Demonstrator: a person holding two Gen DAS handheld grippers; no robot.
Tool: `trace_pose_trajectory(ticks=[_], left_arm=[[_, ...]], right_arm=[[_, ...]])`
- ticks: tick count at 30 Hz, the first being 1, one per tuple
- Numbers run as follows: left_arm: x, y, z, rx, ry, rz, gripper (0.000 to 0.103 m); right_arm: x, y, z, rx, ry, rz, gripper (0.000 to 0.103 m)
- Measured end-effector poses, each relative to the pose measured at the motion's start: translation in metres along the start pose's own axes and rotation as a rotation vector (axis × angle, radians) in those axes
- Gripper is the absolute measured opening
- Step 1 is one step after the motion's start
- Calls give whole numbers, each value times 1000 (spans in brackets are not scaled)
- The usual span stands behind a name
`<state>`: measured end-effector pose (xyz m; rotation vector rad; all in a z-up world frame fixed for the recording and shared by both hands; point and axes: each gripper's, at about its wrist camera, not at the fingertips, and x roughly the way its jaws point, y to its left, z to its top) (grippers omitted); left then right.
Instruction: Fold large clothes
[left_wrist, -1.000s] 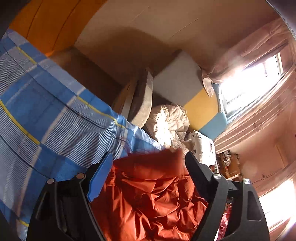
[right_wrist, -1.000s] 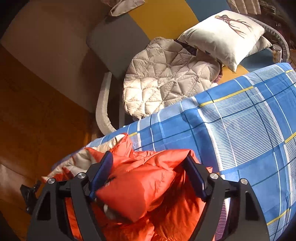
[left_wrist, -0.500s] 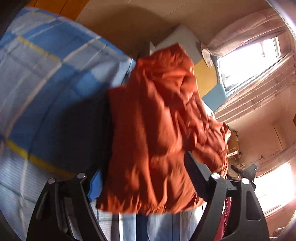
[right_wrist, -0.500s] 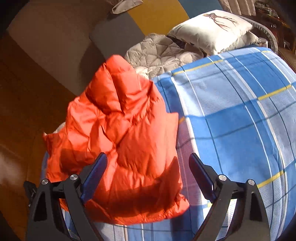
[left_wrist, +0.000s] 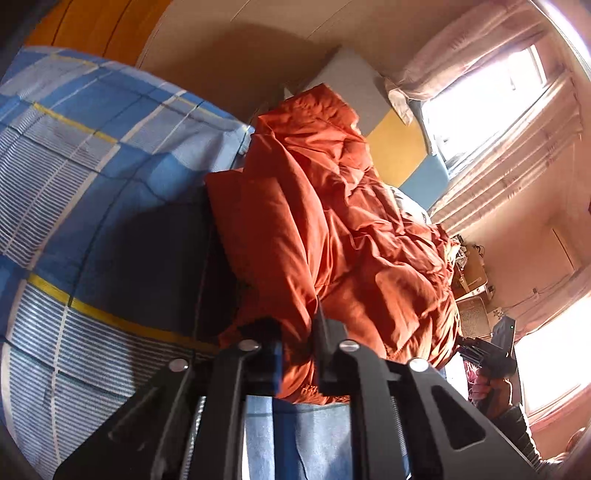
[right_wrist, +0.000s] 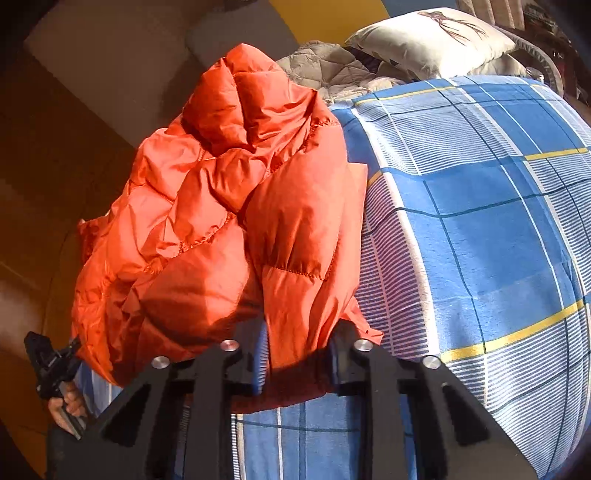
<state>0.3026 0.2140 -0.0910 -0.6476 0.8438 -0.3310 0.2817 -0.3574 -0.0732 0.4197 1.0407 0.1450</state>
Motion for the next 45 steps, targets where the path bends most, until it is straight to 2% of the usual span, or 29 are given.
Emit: trace_pose_trajectory(ticks=[6, 12, 13, 15, 16, 18, 20, 22, 24, 28, 30, 33, 36, 37, 38, 39, 40, 41, 42, 43, 44, 45], left_arm=[[-29, -7, -15, 23, -13, -17, 7], [-62, -11, -48, 29, 0, -30, 8], [-63, -12, -52, 44, 10, -24, 11], [-66, -13, -59, 77, 16, 50, 24], [-67, -12, -58, 79, 13, 57, 31], [-71, -10, -51, 77, -17, 105, 41], [-76, -14, -40, 93, -60, 120, 45], [-78, -21, -28, 123, -88, 128, 46], [-78, -35, -15, 155, -110, 105, 46], [-51, -65, 8, 233, -83, 42, 57], [-32, -77, 16, 256, -53, 28, 65], [-5, -96, 20, 287, 17, -5, 69], [27, -116, 23, 320, 92, -17, 69], [39, -120, 24, 329, 111, 1, 68], [49, -124, 23, 337, 124, 12, 67], [62, -127, 23, 349, 158, 12, 65], [67, -128, 23, 354, 170, 24, 53], [79, -129, 22, 372, 193, 52, 44], [86, -130, 20, 389, 206, 70, 28], [91, -130, 20, 398, 209, 88, 12], [94, -129, 20, 399, 205, 86, 3], [93, -128, 21, 398, 185, 81, 0]], right_arm=[[-31, 12, -11, -92, 1, -12, 13], [-64, 21, -44, -177, 35, -14, 13], [-66, 21, -50, -180, 44, -19, 13], [-69, 19, -61, -200, 52, -35, 16], [-70, 18, -64, -207, 52, -43, 19], [-70, 16, -64, -197, 38, -66, 39], [-73, 16, -59, -194, 7, -98, 51], [-74, 20, -49, -198, -27, -134, 53], [-79, 31, -38, -218, -99, -175, 58], [-77, 66, -15, -261, -154, -118, 58], [-63, 90, -5, -292, -144, -82, 58], [-34, 127, 3, -348, -111, -59, 58], [-3, 154, 9, -380, -66, -75, 57], [8, 160, 11, -391, -54, -93, 57], [17, 164, 13, -396, -39, -110, 46], [24, 165, 14, -398, -24, -109, 29], [30, 166, 15, -399, -6, -106, 24], [33, 167, 15, -403, -2, -111, 11], [35, 168, 15, -412, -4, -119, 1], [35, 169, 15, -416, -7, -119, 1], [34, 169, 15, -421, -14, -121, 1], [32, 171, 15, -430, -26, -124, 1]])
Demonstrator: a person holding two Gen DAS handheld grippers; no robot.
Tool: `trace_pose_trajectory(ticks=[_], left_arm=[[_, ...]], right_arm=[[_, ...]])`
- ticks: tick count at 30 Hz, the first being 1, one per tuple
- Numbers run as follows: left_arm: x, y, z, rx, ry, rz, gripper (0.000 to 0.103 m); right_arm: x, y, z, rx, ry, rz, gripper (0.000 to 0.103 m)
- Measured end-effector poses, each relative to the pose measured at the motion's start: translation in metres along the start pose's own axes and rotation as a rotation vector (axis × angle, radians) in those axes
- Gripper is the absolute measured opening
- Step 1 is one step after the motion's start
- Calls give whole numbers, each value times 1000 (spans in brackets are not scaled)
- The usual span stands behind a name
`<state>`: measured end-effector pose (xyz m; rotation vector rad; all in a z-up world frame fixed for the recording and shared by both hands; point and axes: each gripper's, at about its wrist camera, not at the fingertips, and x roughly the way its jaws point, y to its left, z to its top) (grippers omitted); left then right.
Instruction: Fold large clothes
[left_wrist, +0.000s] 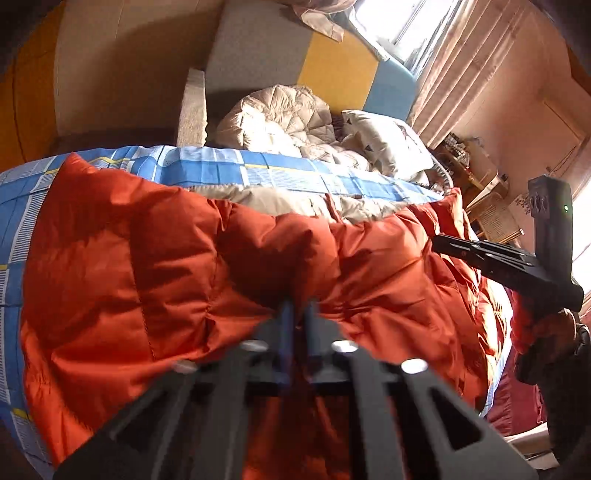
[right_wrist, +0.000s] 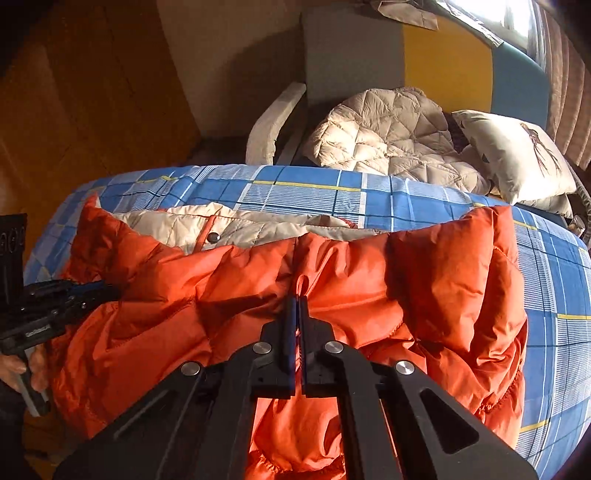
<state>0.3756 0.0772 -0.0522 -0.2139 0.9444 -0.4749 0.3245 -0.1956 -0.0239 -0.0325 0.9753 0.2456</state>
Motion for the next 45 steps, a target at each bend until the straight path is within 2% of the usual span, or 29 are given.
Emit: trace_pose_trajectory(ticks=[3, 8, 10, 20, 28, 33, 38, 40, 41, 42, 43, 44, 45], left_arm=[[-9, -7, 2, 24, -60, 14, 0], [-39, 1, 12, -29, -213, -1, 0], [-40, 4, 18, -28, -235, 12, 0], [22, 31, 26, -82, -151, 92, 0], [49, 53, 15, -149, -150, 40, 1], [57, 57, 10, -177, -160, 25, 1], [60, 54, 10, -179, -132, 63, 4], [56, 54, 12, -210, -115, 80, 5], [52, 53, 14, -220, -115, 87, 6], [46, 49, 14, -227, -126, 96, 20], [39, 44, 13, -232, -142, 104, 34], [34, 41, 13, -235, -157, 107, 36], [27, 34, 13, -231, -177, 113, 38]], right_arm=[[-13, 6, 2, -33, -60, -13, 1], [-31, 13, 10, -66, -170, -55, 0], [-26, 14, 15, -60, -184, -71, 0], [48, 12, 26, -10, -113, -167, 0], [95, -3, 18, 51, -91, -151, 0], [111, -10, 12, 84, -98, -114, 0], [111, -12, 12, 96, -72, -100, 0], [104, -12, 15, 105, -48, -98, 0], [99, -11, 15, 102, -40, -99, 6], [93, -11, 15, 103, -40, -99, 17], [85, -11, 14, 109, -48, -96, 24], [76, -12, 12, 115, -61, -90, 36], [66, -13, 11, 117, -79, -90, 44]])
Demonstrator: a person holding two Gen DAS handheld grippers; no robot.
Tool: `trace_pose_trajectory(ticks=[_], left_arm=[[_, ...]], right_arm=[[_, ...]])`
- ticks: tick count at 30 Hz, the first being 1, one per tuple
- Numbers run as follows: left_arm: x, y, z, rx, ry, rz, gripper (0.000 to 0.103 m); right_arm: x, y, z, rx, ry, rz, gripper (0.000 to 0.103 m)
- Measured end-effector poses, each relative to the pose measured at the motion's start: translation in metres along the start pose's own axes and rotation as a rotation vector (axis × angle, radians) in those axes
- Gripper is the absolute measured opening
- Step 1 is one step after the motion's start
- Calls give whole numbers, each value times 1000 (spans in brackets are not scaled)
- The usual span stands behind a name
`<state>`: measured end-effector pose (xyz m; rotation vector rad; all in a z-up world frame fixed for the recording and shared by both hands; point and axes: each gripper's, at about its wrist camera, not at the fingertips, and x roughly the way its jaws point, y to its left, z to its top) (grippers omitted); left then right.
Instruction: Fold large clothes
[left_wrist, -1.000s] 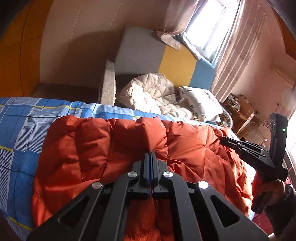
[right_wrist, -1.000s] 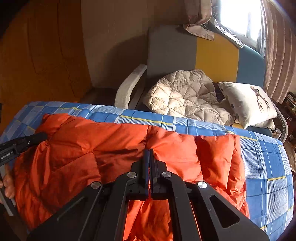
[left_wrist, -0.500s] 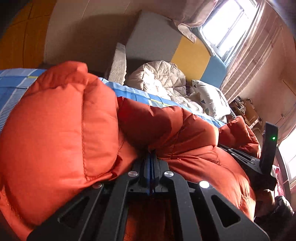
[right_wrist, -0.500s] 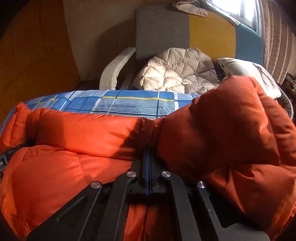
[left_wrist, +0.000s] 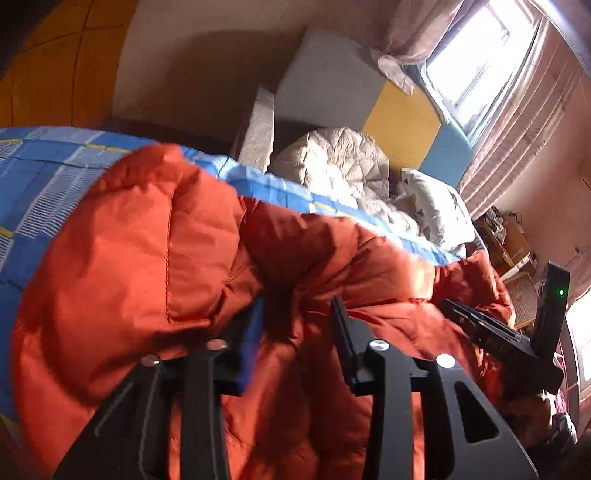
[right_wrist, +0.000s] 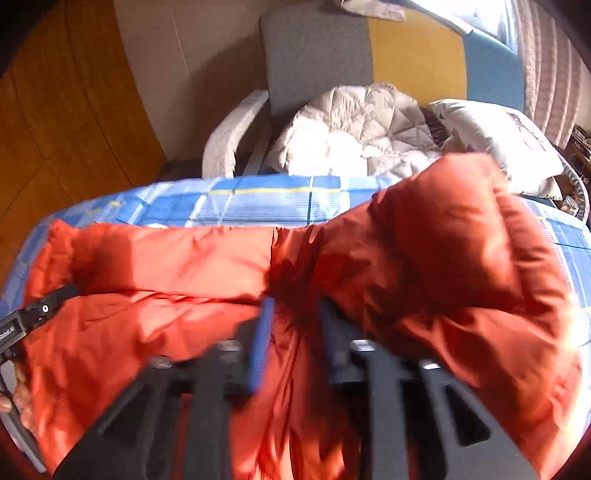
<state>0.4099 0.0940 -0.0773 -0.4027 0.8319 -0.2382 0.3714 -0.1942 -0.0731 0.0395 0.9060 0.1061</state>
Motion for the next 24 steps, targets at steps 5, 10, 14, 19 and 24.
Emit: trace_pose_trajectory(ticks=[5, 10, 14, 19, 24], left_arm=[[-23, -40, -7, 69, -43, -5, 38], [-12, -84, -27, 175, -13, 8, 37], [5, -91, -39, 211, 14, 60, 37], [26, -81, -48, 229, 35, 95, 39], [26, -83, -49, 237, 41, 111, 39]], right_arm=[[-41, -12, -5, 2, -72, -32, 45], [-61, -36, -18, 34, -86, -72, 45], [-58, -51, -28, 44, -69, -98, 45], [-40, -65, -38, 66, -22, -112, 45], [-34, -70, -43, 72, 3, -116, 46]])
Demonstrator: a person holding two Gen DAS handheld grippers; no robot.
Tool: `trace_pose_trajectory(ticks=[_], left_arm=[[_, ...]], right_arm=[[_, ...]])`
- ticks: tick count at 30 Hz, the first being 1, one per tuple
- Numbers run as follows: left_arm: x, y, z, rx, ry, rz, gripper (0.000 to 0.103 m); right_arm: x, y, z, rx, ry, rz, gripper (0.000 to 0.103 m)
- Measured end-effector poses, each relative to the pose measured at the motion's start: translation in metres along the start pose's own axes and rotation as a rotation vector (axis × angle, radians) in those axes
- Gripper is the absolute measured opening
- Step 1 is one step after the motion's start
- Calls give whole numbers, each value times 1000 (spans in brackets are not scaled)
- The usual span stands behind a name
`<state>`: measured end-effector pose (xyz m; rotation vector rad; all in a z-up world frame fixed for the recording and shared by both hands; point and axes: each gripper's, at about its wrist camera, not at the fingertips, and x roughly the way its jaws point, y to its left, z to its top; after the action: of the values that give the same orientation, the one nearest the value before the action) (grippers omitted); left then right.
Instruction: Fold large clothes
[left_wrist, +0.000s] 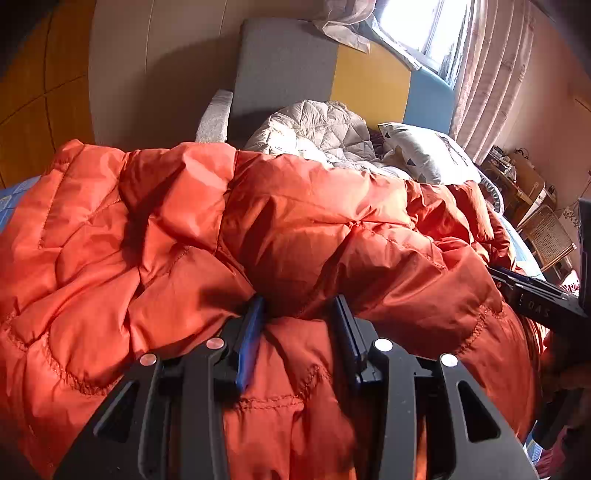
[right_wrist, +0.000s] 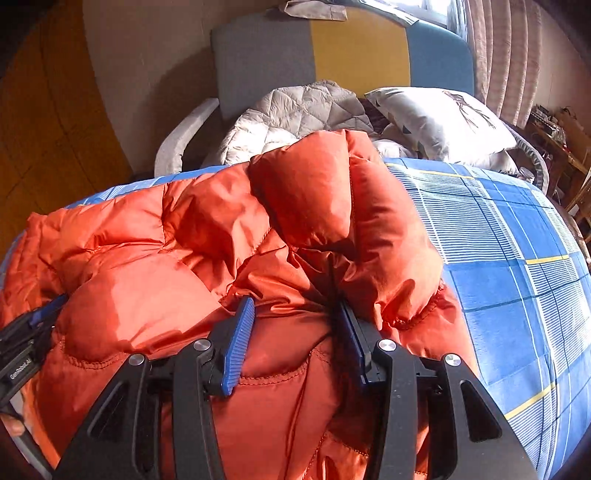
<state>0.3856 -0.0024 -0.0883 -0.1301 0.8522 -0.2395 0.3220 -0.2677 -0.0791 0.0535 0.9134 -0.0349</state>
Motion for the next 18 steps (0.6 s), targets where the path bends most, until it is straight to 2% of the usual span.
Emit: trace_pose_trajectory(ticks=[2, 4, 7, 18], left_arm=[[-8, 0, 0, -11, -1, -4, 38], [-16, -1, -3, -7, -13, -7, 45], [-34, -3, -8, 13, -43, -16, 47], [-74, 11, -25, -7, -92, -40, 48]], right_arm=[[-8, -2, 0, 12, -1, 13, 49], [-19, -6, -3, 30, -12, 28, 54], [-36, -10, -11, 40, -38, 37, 62], [-66, -33, -39, 103, -46, 33, 63]])
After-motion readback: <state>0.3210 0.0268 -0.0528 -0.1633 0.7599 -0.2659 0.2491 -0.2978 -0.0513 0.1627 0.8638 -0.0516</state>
